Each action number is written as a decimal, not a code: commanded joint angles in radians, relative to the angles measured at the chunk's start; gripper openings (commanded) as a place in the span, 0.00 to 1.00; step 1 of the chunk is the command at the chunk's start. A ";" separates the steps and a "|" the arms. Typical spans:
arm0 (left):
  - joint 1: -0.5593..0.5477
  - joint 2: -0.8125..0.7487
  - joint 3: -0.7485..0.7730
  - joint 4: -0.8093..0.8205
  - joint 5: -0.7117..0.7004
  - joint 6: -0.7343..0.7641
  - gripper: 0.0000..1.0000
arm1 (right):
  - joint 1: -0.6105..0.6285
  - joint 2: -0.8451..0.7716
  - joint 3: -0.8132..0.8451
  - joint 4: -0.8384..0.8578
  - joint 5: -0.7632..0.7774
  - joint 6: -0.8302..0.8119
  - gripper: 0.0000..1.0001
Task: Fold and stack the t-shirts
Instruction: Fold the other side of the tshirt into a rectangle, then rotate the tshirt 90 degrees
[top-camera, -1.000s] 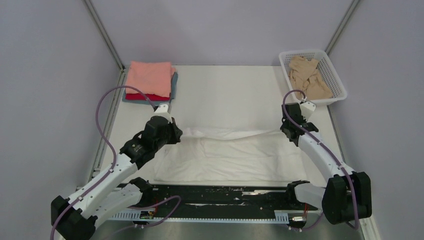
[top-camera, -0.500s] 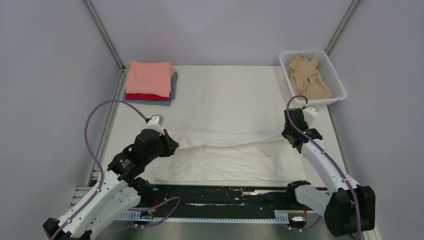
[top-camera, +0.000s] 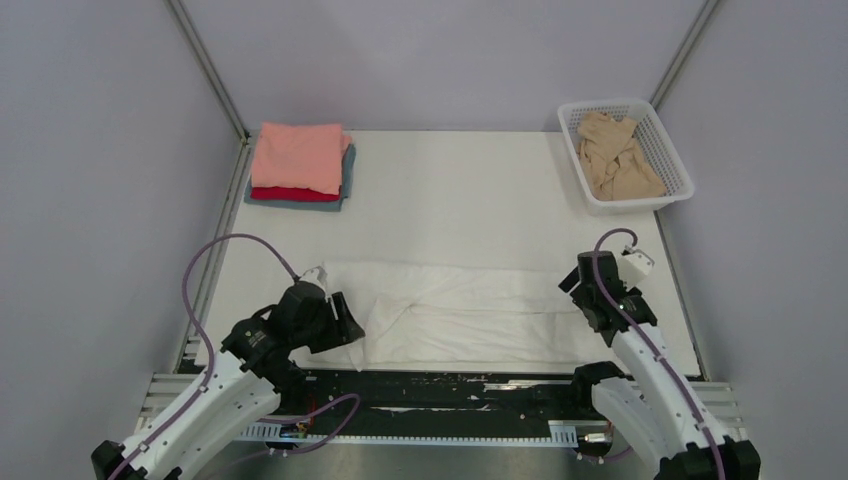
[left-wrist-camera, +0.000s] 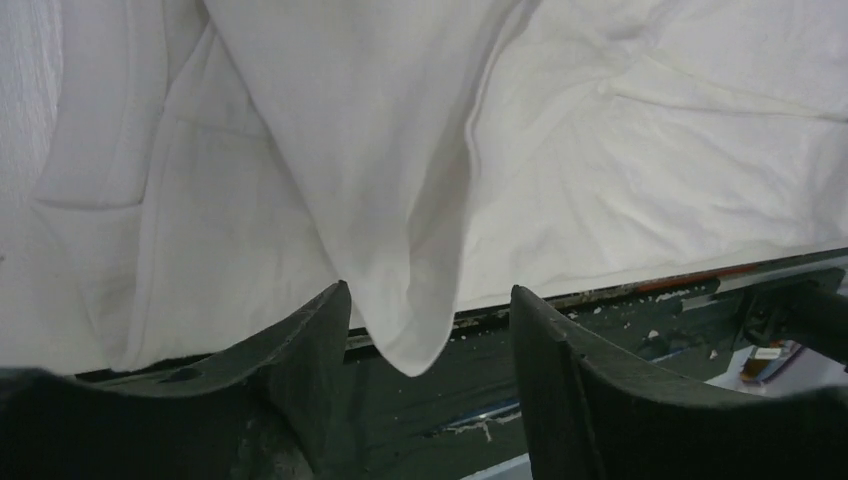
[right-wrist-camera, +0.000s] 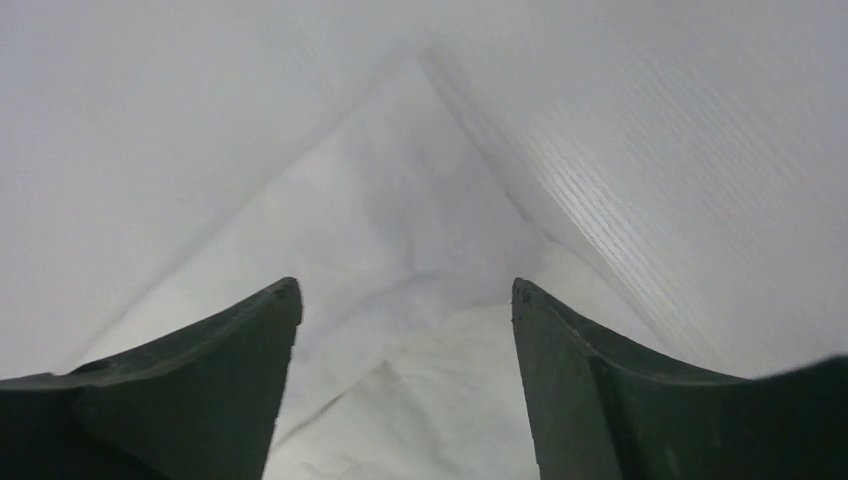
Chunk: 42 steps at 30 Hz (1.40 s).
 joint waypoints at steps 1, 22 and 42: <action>-0.010 -0.080 0.042 -0.109 0.012 -0.117 0.91 | 0.002 -0.220 0.037 -0.005 0.092 0.068 0.86; -0.039 0.616 0.138 0.557 0.139 0.136 1.00 | 0.001 0.117 0.004 0.473 -0.543 -0.187 1.00; 0.063 0.873 0.161 0.636 -0.111 0.048 1.00 | 0.001 0.323 -0.052 0.529 -0.577 -0.182 1.00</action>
